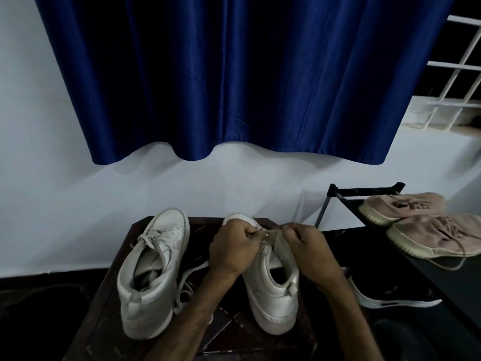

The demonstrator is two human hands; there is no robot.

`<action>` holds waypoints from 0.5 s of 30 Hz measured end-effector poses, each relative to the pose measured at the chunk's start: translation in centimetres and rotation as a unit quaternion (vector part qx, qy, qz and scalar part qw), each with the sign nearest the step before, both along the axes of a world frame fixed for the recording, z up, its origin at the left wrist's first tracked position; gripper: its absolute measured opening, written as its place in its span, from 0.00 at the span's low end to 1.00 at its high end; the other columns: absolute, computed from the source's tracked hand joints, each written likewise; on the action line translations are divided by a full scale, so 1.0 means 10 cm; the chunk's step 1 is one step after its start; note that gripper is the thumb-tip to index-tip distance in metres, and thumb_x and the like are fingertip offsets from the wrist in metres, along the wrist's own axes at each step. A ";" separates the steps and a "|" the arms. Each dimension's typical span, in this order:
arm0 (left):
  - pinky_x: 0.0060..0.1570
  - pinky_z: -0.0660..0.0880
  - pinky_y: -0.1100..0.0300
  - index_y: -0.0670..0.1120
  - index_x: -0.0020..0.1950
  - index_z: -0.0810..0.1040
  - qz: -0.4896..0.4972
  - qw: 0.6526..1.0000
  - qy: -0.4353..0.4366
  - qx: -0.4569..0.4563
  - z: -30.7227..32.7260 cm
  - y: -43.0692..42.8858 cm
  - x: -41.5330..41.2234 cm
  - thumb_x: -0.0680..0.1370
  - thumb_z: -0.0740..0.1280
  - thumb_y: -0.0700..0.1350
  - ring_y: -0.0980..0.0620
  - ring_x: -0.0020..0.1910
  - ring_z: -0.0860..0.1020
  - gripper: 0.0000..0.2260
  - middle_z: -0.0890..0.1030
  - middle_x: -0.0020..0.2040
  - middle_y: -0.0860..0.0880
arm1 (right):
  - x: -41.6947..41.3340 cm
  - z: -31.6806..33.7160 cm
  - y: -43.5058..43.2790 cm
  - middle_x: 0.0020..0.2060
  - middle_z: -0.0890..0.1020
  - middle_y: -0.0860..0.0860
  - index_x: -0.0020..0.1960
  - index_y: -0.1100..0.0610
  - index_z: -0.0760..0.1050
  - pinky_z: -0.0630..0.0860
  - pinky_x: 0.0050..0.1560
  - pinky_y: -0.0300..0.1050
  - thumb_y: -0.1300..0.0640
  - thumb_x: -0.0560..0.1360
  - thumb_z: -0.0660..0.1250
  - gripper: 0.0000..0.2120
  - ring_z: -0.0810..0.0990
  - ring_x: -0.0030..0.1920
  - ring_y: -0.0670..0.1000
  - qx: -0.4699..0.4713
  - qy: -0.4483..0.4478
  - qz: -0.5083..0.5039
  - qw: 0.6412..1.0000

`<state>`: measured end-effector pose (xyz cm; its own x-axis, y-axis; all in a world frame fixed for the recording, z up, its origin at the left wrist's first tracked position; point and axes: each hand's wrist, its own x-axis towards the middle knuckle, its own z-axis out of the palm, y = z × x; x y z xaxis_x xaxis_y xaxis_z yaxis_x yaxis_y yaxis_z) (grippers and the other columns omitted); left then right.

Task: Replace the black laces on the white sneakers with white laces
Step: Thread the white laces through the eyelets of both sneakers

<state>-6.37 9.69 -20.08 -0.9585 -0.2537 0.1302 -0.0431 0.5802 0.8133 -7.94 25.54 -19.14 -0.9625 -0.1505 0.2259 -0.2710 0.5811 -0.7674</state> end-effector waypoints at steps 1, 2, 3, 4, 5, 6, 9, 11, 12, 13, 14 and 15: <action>0.46 0.78 0.56 0.52 0.43 0.85 0.005 1.000 0.001 -0.007 0.00 0.01 0.00 0.73 0.71 0.56 0.52 0.45 0.83 0.09 0.85 0.41 0.54 | 0.00 0.00 0.00 0.29 0.74 0.58 0.34 0.63 0.69 0.71 0.36 0.51 0.61 0.77 0.61 0.14 0.68 0.32 0.44 0.000 0.002 -0.003 1.000; 0.46 0.78 0.57 0.51 0.43 0.84 0.011 1.000 0.004 -0.016 0.00 0.02 -0.01 0.73 0.71 0.56 0.51 0.46 0.83 0.09 0.85 0.42 0.54 | 0.01 0.00 0.00 0.27 0.72 0.55 0.33 0.61 0.68 0.69 0.35 0.50 0.61 0.77 0.61 0.15 0.67 0.31 0.44 -0.001 0.000 -0.004 1.000; 0.45 0.77 0.57 0.51 0.42 0.84 0.015 1.000 0.007 -0.023 0.00 0.03 -0.01 0.74 0.71 0.55 0.50 0.46 0.82 0.09 0.85 0.42 0.53 | 0.02 0.01 -0.02 0.26 0.70 0.52 0.31 0.59 0.66 0.67 0.33 0.47 0.61 0.77 0.61 0.16 0.65 0.30 0.43 -0.004 -0.001 -0.004 1.000; 0.44 0.77 0.58 0.50 0.42 0.83 0.016 0.999 0.008 -0.031 -0.01 0.04 -0.02 0.74 0.71 0.55 0.50 0.46 0.82 0.09 0.85 0.42 0.53 | 0.03 0.02 -0.03 0.25 0.68 0.49 0.30 0.58 0.65 0.65 0.33 0.46 0.61 0.77 0.61 0.17 0.64 0.29 0.42 -0.003 -0.003 -0.006 1.000; 0.45 0.77 0.58 0.50 0.41 0.83 0.016 0.999 0.008 -0.037 -0.01 0.04 -0.03 0.74 0.70 0.54 0.50 0.46 0.82 0.08 0.85 0.43 0.53 | 0.05 0.03 -0.05 0.24 0.67 0.48 0.30 0.57 0.64 0.63 0.32 0.45 0.61 0.77 0.62 0.17 0.62 0.28 0.41 0.001 -0.003 -0.011 1.000; 0.45 0.77 0.58 0.50 0.41 0.83 0.013 0.999 0.009 -0.043 0.00 0.04 -0.04 0.74 0.71 0.53 0.51 0.46 0.82 0.07 0.85 0.43 0.53 | 0.08 0.05 -0.08 0.23 0.66 0.48 0.30 0.57 0.64 0.63 0.31 0.43 0.61 0.77 0.62 0.17 0.63 0.27 0.42 0.001 -0.003 -0.019 1.000; 0.46 0.78 0.59 0.51 0.38 0.84 -0.022 0.999 0.015 -0.039 0.02 -0.02 -0.12 0.72 0.73 0.50 0.54 0.44 0.82 0.05 0.84 0.41 0.55 | 0.17 0.09 -0.13 0.27 0.79 0.48 0.33 0.58 0.77 0.71 0.34 0.40 0.56 0.78 0.63 0.16 0.74 0.30 0.41 -0.051 -0.032 -0.045 0.997; 0.44 0.76 0.62 0.50 0.39 0.85 -0.061 0.997 0.009 -0.049 0.08 -0.12 -0.15 0.71 0.75 0.51 0.56 0.41 0.81 0.06 0.83 0.38 0.55 | 0.25 0.08 -0.18 0.37 0.86 0.49 0.44 0.59 0.84 0.78 0.43 0.38 0.53 0.80 0.62 0.15 0.83 0.40 0.44 -0.220 -0.133 -0.025 0.966; 0.43 0.74 0.63 0.49 0.41 0.86 -0.082 0.995 0.004 -0.056 0.10 -0.18 -0.17 0.72 0.75 0.52 0.58 0.39 0.79 0.07 0.82 0.36 0.55 | 0.29 0.03 -0.22 0.40 0.86 0.54 0.47 0.61 0.83 0.80 0.46 0.41 0.55 0.81 0.62 0.14 0.85 0.43 0.49 -0.306 -0.175 -0.014 0.936; 0.41 0.72 0.63 0.49 0.41 0.86 -0.105 0.993 0.001 -0.057 0.13 -0.24 -0.18 0.72 0.75 0.52 0.61 0.37 0.77 0.07 0.80 0.34 0.56 | 0.32 -0.02 -0.28 0.42 0.86 0.58 0.48 0.64 0.82 0.82 0.45 0.43 0.59 0.81 0.62 0.12 0.85 0.44 0.53 -0.355 -0.186 -0.014 0.916; 0.40 0.70 0.64 0.49 0.42 0.87 -0.127 0.990 -0.002 -0.058 0.16 -0.29 -0.19 0.71 0.76 0.51 0.62 0.35 0.76 0.06 0.79 0.33 0.58 | 0.35 -0.09 -0.33 0.41 0.86 0.59 0.47 0.65 0.81 0.82 0.42 0.43 0.62 0.79 0.64 0.09 0.85 0.43 0.54 -0.343 -0.166 -0.032 0.924; 0.39 0.68 0.66 0.49 0.42 0.87 -0.145 0.987 -0.006 -0.062 0.19 -0.34 -0.20 0.71 0.76 0.51 0.62 0.35 0.75 0.06 0.78 0.33 0.59 | 0.35 -0.15 -0.38 0.40 0.85 0.57 0.46 0.65 0.81 0.80 0.39 0.39 0.64 0.77 0.67 0.05 0.85 0.42 0.53 -0.310 -0.134 -0.056 0.940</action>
